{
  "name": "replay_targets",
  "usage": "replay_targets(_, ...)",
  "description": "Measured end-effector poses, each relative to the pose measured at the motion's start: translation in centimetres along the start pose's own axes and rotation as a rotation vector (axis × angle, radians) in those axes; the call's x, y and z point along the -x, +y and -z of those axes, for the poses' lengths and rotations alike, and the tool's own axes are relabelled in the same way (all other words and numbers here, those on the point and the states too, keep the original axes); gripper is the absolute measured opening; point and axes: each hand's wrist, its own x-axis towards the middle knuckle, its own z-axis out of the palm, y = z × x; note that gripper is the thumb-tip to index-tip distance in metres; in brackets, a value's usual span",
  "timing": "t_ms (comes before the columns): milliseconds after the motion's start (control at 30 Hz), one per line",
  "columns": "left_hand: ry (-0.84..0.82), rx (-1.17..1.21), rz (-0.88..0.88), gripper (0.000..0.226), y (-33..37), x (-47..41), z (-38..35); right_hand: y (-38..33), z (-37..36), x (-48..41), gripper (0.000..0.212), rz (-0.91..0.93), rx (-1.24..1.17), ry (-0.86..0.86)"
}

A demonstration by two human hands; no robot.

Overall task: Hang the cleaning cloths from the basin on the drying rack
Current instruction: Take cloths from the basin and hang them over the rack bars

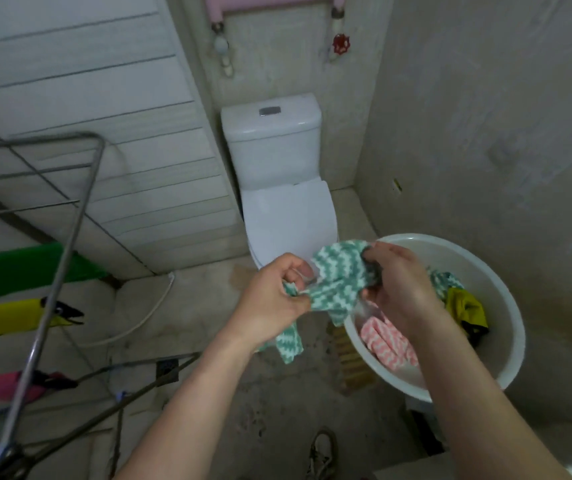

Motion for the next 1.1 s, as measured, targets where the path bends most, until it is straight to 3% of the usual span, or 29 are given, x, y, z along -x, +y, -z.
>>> replay_targets(100, 0.055, -0.108, 0.062, 0.035, -0.7, 2.4, 4.8, 0.2, -4.7, 1.2, 0.019, 0.044, 0.207, -0.226)
replay_targets(167, -0.042, -0.048, 0.131, 0.018, -0.5, 3.6, 6.8, -0.5, -6.6, 1.9, 0.016, 0.157, 0.314, -0.302)
replay_targets(233, -0.092, 0.077, 0.196, 0.017, -1.1, 5.7, 9.9, -1.0, -9.9, 2.8, 0.018, 0.263, 0.416, -0.401)
replay_targets(367, 0.211, 0.145, 0.123, 0.014, -3.2, 9.0, 15.4, -1.2, -16.8, 4.8, 0.024, 0.314, 0.516, -0.648)
replay_targets(433, 0.233, 0.211, 0.07, 0.006, -3.3, 10.3, 17.5, -0.8, -20.0, 5.8, 0.023, 0.315, 0.548, -0.773)
replay_targets(500, 0.242, 0.196, 0.046, 0.016, -4.1, 12.2, 20.6, -0.1, -24.2, 7.0, 0.011, 0.304, 0.558, -0.862)
replay_targets(633, 0.392, 0.162, 0.046, 0.009, -6.2, 14.4, 25.7, 0.3, -30.0, 8.2, 0.016, 0.387, 0.636, -0.888)
replay_targets(767, 0.55, 0.161, 0.078, 0.006, -7.3, 16.0, 30.1, 0.7, -34.4, 8.1, 0.018, 0.776, 1.061, -0.788)
replay_targets(833, 0.624, 0.154, 0.098, 0.015, -8.3, 16.6, 32.5, 0.8, -36.6, 7.7, 0.017, 0.861, 1.146, -0.737)
replay_targets(900, 0.692, 0.159, 0.163, 0.011, -9.2, 17.0, 35.1, 0.6, -38.8, 6.9, 0.022, 0.812, 1.085, -0.766)
replay_targets(1100, 0.915, 0.216, 0.283, 0.014, -11.7, 18.1, 40.8, -0.5, -44.3, 4.2, 0.026, 0.338, 0.75, -1.098)
